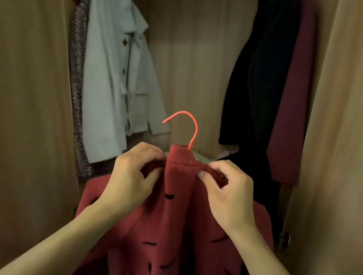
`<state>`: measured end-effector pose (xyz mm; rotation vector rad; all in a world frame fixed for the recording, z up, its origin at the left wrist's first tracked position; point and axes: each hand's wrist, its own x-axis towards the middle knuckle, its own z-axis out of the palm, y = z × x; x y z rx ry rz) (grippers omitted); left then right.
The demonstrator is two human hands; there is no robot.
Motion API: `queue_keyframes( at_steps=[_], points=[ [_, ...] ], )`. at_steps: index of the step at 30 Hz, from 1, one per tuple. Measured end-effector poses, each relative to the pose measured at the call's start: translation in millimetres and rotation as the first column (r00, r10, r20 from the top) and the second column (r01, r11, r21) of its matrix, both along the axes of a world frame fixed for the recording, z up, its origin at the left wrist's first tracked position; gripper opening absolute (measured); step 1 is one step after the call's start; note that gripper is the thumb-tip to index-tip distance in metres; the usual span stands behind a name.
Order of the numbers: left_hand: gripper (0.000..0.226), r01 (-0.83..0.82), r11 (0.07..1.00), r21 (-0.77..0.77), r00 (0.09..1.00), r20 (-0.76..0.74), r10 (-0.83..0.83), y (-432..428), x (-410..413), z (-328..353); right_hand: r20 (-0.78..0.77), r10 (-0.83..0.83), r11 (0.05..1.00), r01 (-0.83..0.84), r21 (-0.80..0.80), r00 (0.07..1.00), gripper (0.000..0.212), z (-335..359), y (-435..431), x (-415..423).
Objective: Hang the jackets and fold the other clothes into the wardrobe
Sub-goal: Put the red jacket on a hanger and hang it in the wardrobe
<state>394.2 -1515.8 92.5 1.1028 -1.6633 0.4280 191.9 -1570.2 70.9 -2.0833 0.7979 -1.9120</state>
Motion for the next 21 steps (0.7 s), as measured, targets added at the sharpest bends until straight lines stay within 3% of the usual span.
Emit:
queue_keyframes(
  at_steps=[6,9,13,18,21],
  points=[
    [0.024,0.056,0.977,-0.207,0.988,0.156,-0.024,-61.9,-8.6,37.3,0.051,-0.116,0.988,0.121,-0.096,0.992,0.009,46.5,-39.8,-8.3],
    [0.026,0.033,0.954,-0.298,0.987,0.16,0.016,-95.4,-3.7,48.0,0.054,-0.181,0.976,0.186,-0.112,0.982,0.008,70.8,-58.8,-4.8],
    [0.032,0.176,0.911,-0.372,0.984,0.088,-0.154,-129.5,8.6,58.8,0.006,-0.297,0.939,0.294,-0.178,0.955,0.008,97.3,-75.9,5.0],
    [0.021,0.335,0.841,-0.425,0.942,0.161,-0.293,-162.9,33.8,93.9,-0.002,-0.406,0.878,0.389,-0.279,0.914,0.005,135.3,-96.6,25.2],
    [0.034,0.427,0.817,-0.388,0.904,0.18,-0.387,-177.4,46.6,119.0,0.015,-0.477,0.828,0.455,-0.327,0.879,0.005,159.2,-111.4,39.1]
  ],
)
